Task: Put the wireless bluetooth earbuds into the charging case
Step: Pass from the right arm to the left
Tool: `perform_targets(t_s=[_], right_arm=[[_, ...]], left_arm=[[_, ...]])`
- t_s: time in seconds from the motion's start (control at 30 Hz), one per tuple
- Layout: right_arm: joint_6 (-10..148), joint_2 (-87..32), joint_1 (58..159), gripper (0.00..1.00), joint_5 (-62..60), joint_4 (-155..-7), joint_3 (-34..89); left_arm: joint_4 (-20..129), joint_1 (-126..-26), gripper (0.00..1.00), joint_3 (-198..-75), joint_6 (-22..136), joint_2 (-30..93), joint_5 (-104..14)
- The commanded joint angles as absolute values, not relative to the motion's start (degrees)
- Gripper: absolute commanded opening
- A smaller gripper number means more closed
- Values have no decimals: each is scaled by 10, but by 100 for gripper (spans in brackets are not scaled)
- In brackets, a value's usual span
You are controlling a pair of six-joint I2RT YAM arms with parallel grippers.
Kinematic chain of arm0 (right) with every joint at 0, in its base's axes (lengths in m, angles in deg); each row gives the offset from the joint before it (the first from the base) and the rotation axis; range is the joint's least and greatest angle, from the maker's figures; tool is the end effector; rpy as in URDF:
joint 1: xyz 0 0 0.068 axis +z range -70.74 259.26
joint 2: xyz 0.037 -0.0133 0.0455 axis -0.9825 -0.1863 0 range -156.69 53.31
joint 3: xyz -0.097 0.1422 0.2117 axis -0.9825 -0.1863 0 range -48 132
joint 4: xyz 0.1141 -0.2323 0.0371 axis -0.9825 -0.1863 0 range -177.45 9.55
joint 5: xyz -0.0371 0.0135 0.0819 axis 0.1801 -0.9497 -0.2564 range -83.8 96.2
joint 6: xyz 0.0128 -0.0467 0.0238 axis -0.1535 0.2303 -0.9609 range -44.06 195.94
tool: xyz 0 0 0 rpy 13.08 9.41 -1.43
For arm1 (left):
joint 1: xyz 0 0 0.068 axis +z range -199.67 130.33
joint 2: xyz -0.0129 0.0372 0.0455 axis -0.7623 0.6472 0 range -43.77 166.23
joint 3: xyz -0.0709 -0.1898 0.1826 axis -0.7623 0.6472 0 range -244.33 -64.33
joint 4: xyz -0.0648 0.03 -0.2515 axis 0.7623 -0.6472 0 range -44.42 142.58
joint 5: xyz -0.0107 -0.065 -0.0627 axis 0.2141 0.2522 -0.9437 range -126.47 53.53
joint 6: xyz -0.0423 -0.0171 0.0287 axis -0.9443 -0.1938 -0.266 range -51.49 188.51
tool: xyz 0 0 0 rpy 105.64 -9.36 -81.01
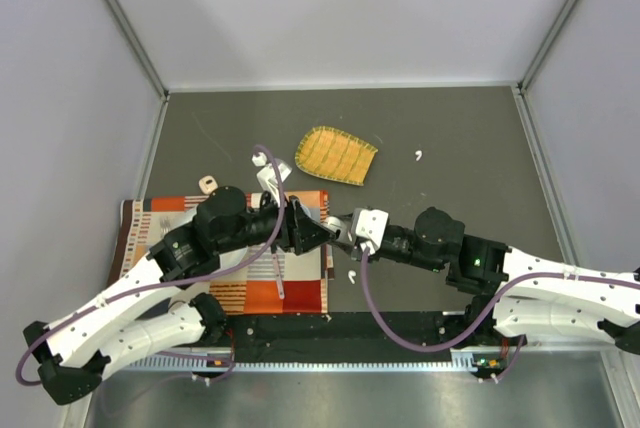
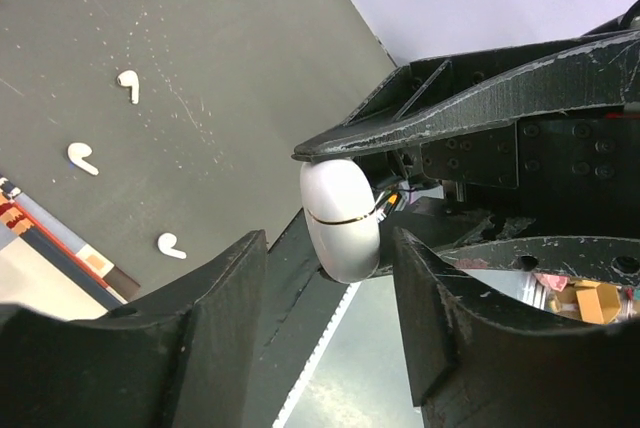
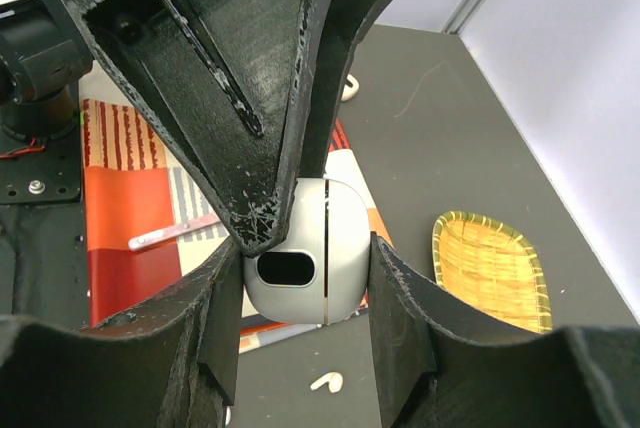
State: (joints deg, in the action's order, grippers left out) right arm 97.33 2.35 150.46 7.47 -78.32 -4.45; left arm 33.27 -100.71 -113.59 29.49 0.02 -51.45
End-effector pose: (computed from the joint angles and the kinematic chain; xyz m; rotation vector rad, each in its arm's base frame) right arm 0.0695 0.2018 0.3364 -1.2190 1.1890 0.6367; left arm 0.1016 -0.1403 0.3533 0.4168 1.9796 -1.3025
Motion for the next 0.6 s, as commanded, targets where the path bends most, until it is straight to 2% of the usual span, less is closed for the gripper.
perform_targets(t_s=[0.0, 0.27, 0.47, 0.57], right_arm=[[981, 36, 1516, 0, 71, -751, -44], [984, 37, 1519, 0, 64, -750, -46], [988, 38, 1519, 0, 64, -740, -49], [990, 38, 1519, 0, 48, -737, -50]], left_arm=[[361, -1010, 57, -1139, 297, 12, -524], [371, -1010, 57, -1138, 300, 14, -518], [371, -1010, 46, -1136, 300, 21, -531], [374, -1009, 45, -1135, 299, 25, -533]])
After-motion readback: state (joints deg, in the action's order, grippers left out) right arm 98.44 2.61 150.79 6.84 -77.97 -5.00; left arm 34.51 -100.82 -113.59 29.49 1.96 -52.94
